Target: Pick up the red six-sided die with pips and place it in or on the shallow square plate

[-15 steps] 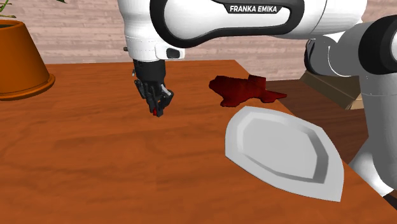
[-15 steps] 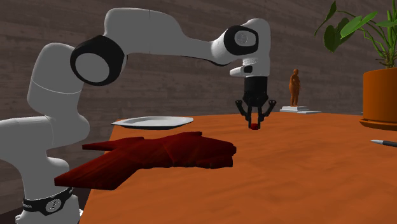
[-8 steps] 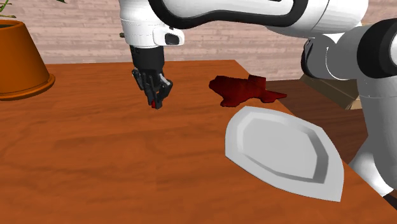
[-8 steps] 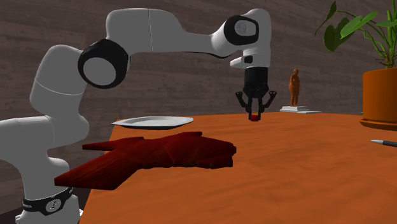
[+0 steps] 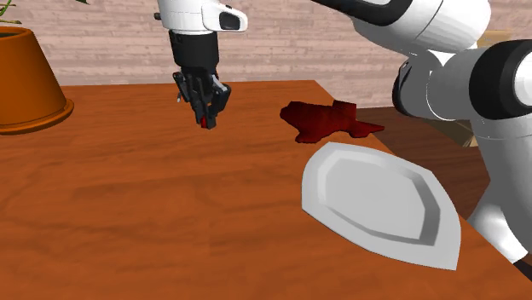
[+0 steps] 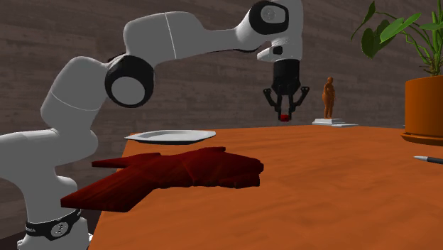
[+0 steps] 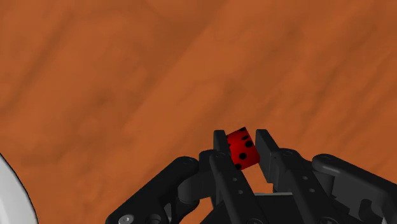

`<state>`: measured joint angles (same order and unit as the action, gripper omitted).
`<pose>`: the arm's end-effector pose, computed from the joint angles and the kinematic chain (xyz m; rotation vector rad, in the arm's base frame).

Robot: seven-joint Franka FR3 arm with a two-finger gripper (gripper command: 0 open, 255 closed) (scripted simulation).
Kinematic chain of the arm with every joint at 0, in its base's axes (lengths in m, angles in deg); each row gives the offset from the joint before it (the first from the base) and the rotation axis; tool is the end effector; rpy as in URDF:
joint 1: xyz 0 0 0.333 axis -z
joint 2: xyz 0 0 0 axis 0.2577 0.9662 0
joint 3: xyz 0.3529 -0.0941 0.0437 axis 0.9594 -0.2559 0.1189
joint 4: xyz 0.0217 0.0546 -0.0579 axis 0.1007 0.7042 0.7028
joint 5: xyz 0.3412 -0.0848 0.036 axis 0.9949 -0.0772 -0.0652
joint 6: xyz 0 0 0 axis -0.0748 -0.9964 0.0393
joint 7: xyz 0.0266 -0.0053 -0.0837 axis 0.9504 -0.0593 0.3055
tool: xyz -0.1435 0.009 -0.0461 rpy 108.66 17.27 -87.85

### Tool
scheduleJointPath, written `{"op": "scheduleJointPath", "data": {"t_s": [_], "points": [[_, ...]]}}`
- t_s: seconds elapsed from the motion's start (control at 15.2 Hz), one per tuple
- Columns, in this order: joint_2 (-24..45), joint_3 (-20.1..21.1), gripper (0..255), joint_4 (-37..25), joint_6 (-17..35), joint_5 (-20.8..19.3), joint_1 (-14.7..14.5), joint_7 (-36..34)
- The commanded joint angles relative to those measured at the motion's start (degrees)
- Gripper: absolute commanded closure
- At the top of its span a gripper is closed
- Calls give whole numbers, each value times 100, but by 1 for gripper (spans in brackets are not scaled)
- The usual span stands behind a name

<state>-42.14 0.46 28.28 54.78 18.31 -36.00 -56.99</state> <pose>0.5293 0.4482 0.5726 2.4880 -1.9170 -0.0025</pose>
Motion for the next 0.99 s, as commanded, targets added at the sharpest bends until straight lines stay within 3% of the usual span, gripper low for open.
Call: {"op": "scheduleJointPath", "data": {"t_s": [0.0, 0.07, 0.13, 0.33, 0.73, 0.86, 0.92], "points": [[221, -112, 255, -665, -355, -127, -337, 91], [505, -281, 255, -1426, -701, -263, -727, 234], [-260, 266, 255, 312, -42, 31, 258, -102], [-1405, 794, 255, 2331, 737, 732, 1515, -254], [-3656, 1351, 255, 4687, 1589, 2498, 3332, 436], [-4587, 1231, 255, 5270, 1683, 3290, 3684, 949], [-5028, 1062, 255, 5532, 1682, 3648, 3720, 1199]]}}
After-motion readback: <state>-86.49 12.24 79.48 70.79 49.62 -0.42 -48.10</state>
